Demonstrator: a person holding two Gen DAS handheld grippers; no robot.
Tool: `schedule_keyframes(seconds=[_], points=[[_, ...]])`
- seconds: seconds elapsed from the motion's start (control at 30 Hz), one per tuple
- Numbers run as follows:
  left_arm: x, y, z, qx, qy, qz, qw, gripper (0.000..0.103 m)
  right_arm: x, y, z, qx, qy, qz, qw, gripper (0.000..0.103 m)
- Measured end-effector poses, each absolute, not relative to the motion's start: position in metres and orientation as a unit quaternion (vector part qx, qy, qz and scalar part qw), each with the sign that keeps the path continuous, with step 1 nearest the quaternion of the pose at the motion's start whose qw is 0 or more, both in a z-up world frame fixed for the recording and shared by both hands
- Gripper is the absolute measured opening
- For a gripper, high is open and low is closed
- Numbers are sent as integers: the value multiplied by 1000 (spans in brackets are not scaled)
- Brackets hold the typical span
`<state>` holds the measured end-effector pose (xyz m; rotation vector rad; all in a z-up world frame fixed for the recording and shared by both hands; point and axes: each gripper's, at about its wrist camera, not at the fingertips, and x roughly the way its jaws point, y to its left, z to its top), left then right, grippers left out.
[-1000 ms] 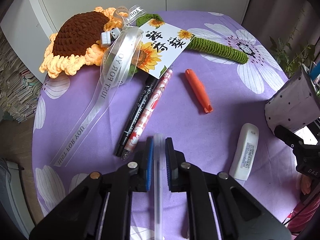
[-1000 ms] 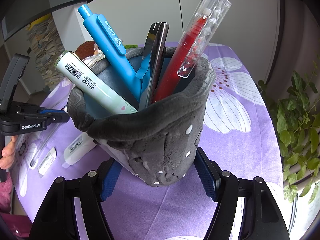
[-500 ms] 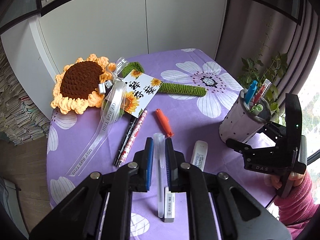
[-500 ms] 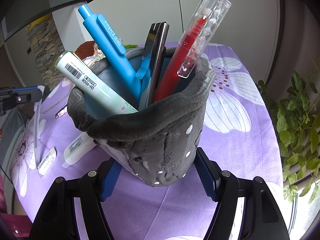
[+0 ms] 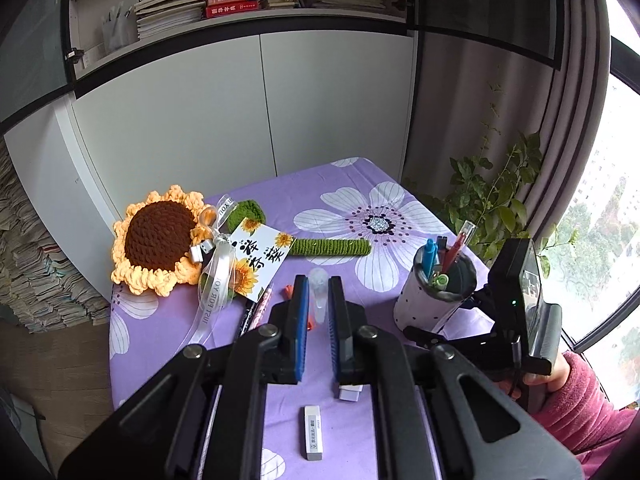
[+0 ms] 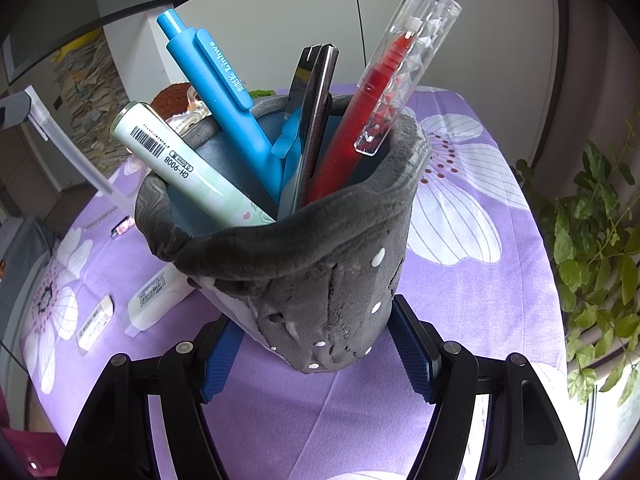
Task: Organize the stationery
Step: 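Lower the clear gel pen into the pen holder and open the left tool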
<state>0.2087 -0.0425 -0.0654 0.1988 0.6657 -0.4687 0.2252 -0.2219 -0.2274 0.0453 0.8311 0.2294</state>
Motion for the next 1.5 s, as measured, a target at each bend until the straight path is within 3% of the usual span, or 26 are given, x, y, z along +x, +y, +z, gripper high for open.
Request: schedule_keyframes(seconds=[0.33,0.53,0.93,1.23,1.5], points=[[190,-80,11,85,231,-305,920,7,224,-222,-227,22,403,111,908,72],[186,-111,20,99,218,-331,913,7,224,-222,-227,23,403,111,908,72],[210,-136,-25,124,284,-331,891,8,223,-223,-227,25,402,113,908,72],[237,-89,-39,92,305,-265,910,11,223,-222,-227,25,402,113,908,72],[277,-34,-103,85,391,-173,900,11,222,-222,-227,25,402,113,908,72]])
